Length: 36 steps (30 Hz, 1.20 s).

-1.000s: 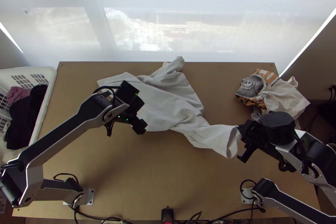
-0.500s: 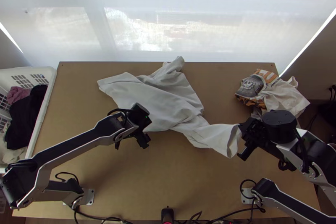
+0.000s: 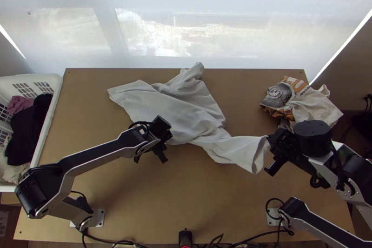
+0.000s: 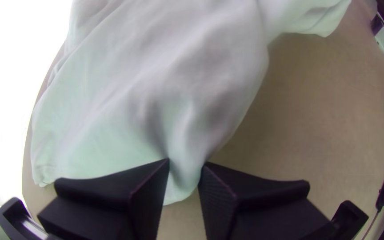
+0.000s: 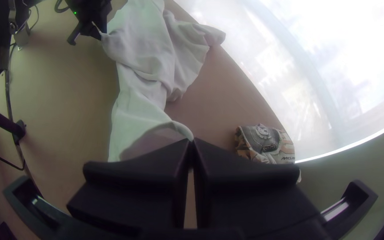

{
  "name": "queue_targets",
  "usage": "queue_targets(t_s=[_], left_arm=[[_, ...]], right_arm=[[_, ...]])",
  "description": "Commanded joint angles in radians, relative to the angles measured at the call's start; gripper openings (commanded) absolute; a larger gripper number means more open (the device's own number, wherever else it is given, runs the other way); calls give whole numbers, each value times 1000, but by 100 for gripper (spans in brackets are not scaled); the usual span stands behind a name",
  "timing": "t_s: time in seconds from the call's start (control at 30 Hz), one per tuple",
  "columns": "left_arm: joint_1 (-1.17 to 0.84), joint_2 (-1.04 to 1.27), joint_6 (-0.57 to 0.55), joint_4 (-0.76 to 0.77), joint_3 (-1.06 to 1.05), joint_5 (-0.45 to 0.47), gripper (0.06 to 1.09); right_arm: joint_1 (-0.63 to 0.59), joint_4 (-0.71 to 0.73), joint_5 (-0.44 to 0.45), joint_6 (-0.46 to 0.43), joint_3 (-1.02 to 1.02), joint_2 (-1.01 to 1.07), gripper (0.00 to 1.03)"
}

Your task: Fold the t-shirt

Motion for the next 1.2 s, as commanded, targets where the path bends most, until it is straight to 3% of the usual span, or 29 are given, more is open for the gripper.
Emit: queue_targets(t_s=[0.0, 0.07, 0.47, 0.9, 1.1, 1.13, 1.17], left_arm=[[65, 55, 35, 22, 61, -1, 16], [95, 58, 52, 22, 84, -1, 10], [263, 69, 111, 21, 269, 0, 10], [431, 294, 147, 64, 545, -21, 10], [425, 409, 148, 120, 630, -82, 12], [421, 424, 148, 129, 643, -95, 15], [416, 438, 142, 129, 657, -95, 23]], right_arm=[[-12, -3, 0, 0, 4, 5, 3], [-13, -3, 0, 2, 4, 9, 3], [-24, 1, 0, 3, 4, 12, 3], [-38, -22, 0, 3, 7, 1, 3], [-50, -26, 0, 6, 5, -2, 3], [-50, -26, 0, 8, 5, -1, 3], [-50, -26, 0, 8, 5, -1, 3]])
